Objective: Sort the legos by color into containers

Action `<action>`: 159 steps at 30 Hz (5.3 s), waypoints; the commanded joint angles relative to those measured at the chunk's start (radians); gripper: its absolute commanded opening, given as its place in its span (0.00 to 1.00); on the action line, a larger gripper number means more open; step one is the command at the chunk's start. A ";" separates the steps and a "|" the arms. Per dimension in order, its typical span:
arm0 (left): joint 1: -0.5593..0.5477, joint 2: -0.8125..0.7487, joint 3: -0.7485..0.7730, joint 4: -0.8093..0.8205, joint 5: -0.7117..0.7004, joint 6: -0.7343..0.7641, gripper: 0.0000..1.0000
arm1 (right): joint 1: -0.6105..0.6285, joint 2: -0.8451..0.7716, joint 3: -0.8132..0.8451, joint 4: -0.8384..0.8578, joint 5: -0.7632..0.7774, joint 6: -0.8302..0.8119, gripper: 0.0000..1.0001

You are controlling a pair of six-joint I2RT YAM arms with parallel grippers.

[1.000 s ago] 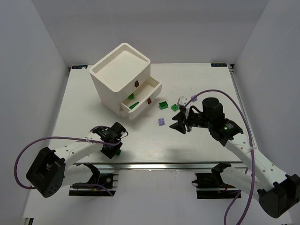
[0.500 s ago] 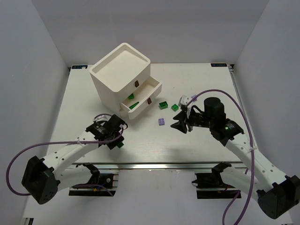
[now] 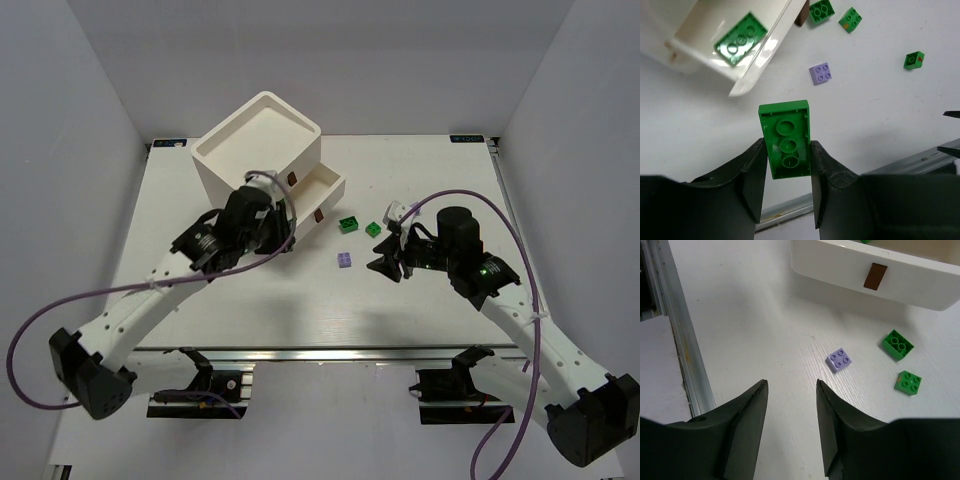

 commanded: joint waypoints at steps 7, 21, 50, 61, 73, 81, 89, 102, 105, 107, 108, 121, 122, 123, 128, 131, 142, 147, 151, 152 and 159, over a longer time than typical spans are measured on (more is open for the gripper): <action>-0.028 0.308 0.377 -0.071 -0.200 0.340 0.00 | -0.036 0.009 -0.009 0.057 0.027 0.008 0.50; -0.028 0.455 0.377 0.030 -0.423 0.456 0.18 | -0.068 0.020 -0.014 0.057 0.013 0.006 0.50; -0.028 0.222 0.219 0.132 -0.083 0.351 0.11 | -0.122 0.079 0.006 0.050 0.093 0.024 0.77; -0.019 -0.443 -0.169 0.102 0.080 0.358 0.76 | -0.149 0.505 0.288 0.008 0.348 0.029 0.89; -0.019 -0.629 -0.346 0.121 0.010 0.366 0.79 | -0.140 1.003 0.655 -0.107 0.351 0.003 0.85; -0.019 -0.703 -0.396 0.142 -0.003 0.360 0.83 | -0.139 1.081 0.670 -0.128 0.372 -0.041 0.80; -0.019 -0.764 -0.409 0.137 -0.041 0.329 0.87 | -0.137 1.109 0.656 -0.117 0.392 -0.063 0.67; -0.019 -0.783 -0.410 0.127 -0.078 0.311 0.88 | -0.140 1.124 0.636 -0.102 0.386 -0.101 0.34; -0.019 -0.786 -0.412 0.125 -0.082 0.309 0.88 | -0.143 1.100 0.632 -0.117 0.392 -0.120 0.18; -0.019 -0.786 -0.410 0.125 -0.084 0.308 0.89 | -0.142 1.037 0.616 -0.127 0.395 -0.138 0.10; -0.019 -0.786 -0.412 0.124 -0.084 0.308 0.89 | -0.140 1.003 0.604 -0.125 0.392 -0.161 0.08; -0.019 -0.775 -0.410 0.118 -0.104 0.299 0.89 | 0.067 0.722 0.696 -0.151 0.144 -0.138 0.02; -0.019 -0.778 -0.410 0.116 -0.105 0.295 0.89 | 0.108 0.734 0.736 -0.144 0.147 -0.126 0.02; -0.019 -0.781 -0.410 0.116 -0.110 0.295 0.89 | 0.123 0.750 0.760 -0.133 0.151 -0.112 0.03; -0.019 -0.797 -0.410 0.113 -0.130 0.288 0.90 | 0.200 0.869 0.909 -0.101 0.184 -0.028 0.06; -0.019 -0.800 -0.412 0.110 -0.136 0.283 0.91 | 0.222 0.938 0.997 -0.107 0.208 -0.015 0.10; -0.019 -0.794 -0.412 0.108 -0.142 0.282 0.91 | 0.269 1.069 1.127 -0.145 0.227 0.026 0.62; -0.019 -0.790 -0.412 0.110 -0.137 0.283 0.92 | 0.263 1.032 1.117 -0.166 0.210 0.040 0.65; -0.019 -0.795 -0.412 0.108 -0.136 0.282 0.92 | 0.237 0.864 0.979 -0.137 0.221 0.063 0.58; -0.019 -0.801 -0.412 0.111 -0.136 0.282 0.91 | 0.228 0.822 0.930 -0.095 0.221 0.066 0.55; -0.019 -0.798 -0.415 0.113 -0.128 0.285 0.92 | 0.081 0.545 0.603 -0.108 0.167 -0.073 0.52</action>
